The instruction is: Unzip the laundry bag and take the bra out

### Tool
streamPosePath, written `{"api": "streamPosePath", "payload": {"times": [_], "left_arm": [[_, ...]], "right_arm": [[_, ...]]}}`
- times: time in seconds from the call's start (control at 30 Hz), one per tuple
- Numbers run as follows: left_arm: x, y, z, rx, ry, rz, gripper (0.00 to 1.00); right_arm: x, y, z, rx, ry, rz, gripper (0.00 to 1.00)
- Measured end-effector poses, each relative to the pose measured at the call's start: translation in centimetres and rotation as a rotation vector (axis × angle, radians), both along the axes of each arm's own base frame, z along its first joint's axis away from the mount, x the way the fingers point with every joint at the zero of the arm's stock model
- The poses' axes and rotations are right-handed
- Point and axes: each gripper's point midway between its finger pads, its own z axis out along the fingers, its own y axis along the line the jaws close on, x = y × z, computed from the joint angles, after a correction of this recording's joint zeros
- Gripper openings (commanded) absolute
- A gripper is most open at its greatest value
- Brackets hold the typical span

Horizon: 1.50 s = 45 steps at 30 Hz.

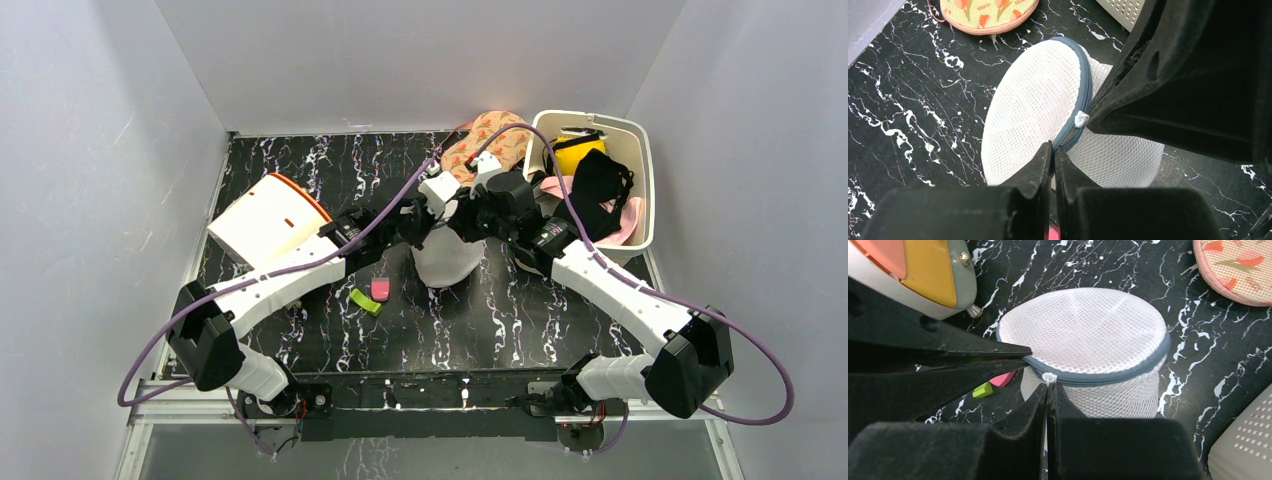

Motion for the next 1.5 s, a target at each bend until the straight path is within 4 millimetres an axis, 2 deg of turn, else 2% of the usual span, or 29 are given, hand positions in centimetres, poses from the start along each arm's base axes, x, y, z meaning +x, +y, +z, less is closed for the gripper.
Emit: {"api": "streamPosePath", "payload": {"times": [0.33, 0.6, 0.8, 1.13, 1.33, 1.5], "left_arm": [[-0.5, 0.4, 1.8, -0.026, -0.058, -0.016, 0.00], [-1.4, 1.6, 5.1, -0.067, -0.168, -0.025, 0.00], [-2.1, 2.5, 6.5, -0.090, -0.236, -0.034, 0.00], [-3.9, 3.3, 7.3, -0.145, -0.343, -0.113, 0.00], [-5.6, 3.1, 9.2, -0.216, -0.419, -0.200, 0.00], [-6.5, 2.8, 9.2, -0.233, -0.440, -0.255, 0.00]], "right_arm": [[1.1, -1.7, -0.5, -0.040, -0.004, -0.103, 0.00], [2.2, -3.1, -0.8, -0.060, -0.009, -0.111, 0.00], [2.6, -2.4, -1.0, -0.047, -0.017, -0.044, 0.00], [2.6, -0.7, -0.9, -0.022, -0.049, 0.087, 0.00], [2.7, 0.0, -0.4, 0.018, -0.086, 0.193, 0.00], [2.6, 1.0, -1.0, 0.027, -0.108, 0.318, 0.00]]}}
